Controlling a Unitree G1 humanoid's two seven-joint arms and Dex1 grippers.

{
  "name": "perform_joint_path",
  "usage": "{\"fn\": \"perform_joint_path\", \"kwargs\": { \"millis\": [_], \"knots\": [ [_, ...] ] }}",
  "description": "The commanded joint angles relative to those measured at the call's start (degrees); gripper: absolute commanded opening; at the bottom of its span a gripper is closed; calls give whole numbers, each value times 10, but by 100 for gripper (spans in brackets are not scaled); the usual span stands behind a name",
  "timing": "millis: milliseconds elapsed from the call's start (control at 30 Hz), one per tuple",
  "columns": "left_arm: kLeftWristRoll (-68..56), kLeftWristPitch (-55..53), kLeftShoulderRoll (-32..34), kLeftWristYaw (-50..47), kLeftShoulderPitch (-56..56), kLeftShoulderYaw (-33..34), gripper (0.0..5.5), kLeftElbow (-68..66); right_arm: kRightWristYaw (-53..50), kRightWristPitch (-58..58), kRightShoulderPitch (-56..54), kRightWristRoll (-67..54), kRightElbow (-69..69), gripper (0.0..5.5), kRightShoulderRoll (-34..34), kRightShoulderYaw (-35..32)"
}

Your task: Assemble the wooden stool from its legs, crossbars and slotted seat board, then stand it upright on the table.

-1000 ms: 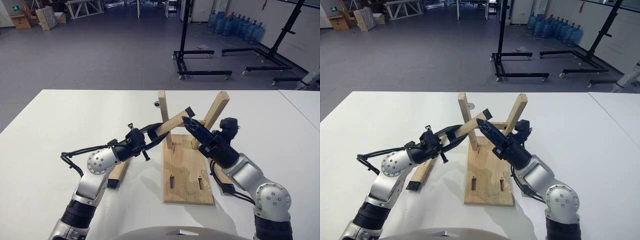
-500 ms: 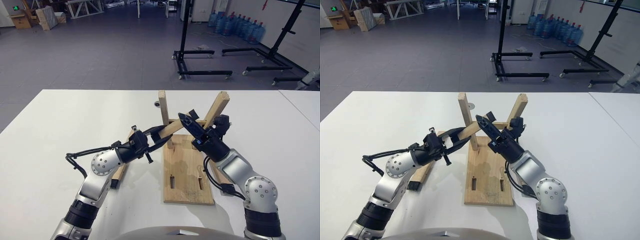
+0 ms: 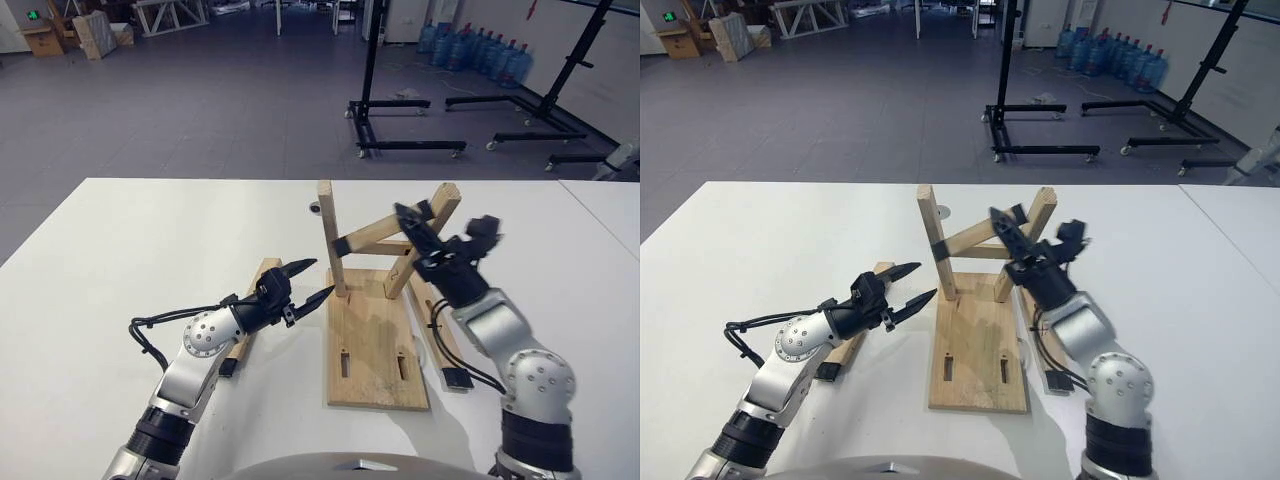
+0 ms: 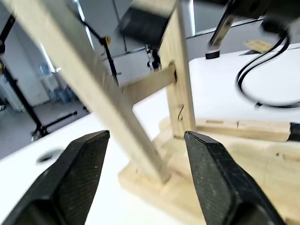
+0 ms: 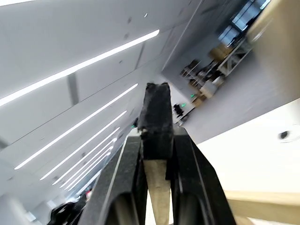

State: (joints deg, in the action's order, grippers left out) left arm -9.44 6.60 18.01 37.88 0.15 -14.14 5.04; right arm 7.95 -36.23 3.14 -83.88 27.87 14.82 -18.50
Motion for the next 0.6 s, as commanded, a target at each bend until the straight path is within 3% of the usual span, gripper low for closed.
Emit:
{"fn": "perform_joint_path", "kwargs": {
  "millis": [33,133,233,400,600],
  "knots": [
    [28,1,-7,-45,33,15,361,-3,6,-48,108,-38,34,42,71,-39],
    [58,-16,-40,-117,46,20,365,24,-15,-50,152,1,27,42,111,-73],
    [62,-21,-64,-154,60,23,365,48,-95,0,130,112,44,42,104,-77],
    [50,-31,-75,-156,44,25,365,44,-141,-2,93,173,75,42,85,-7],
    [49,-37,-82,-147,21,17,365,34,-91,32,93,306,43,42,101,25]
  ]
}}
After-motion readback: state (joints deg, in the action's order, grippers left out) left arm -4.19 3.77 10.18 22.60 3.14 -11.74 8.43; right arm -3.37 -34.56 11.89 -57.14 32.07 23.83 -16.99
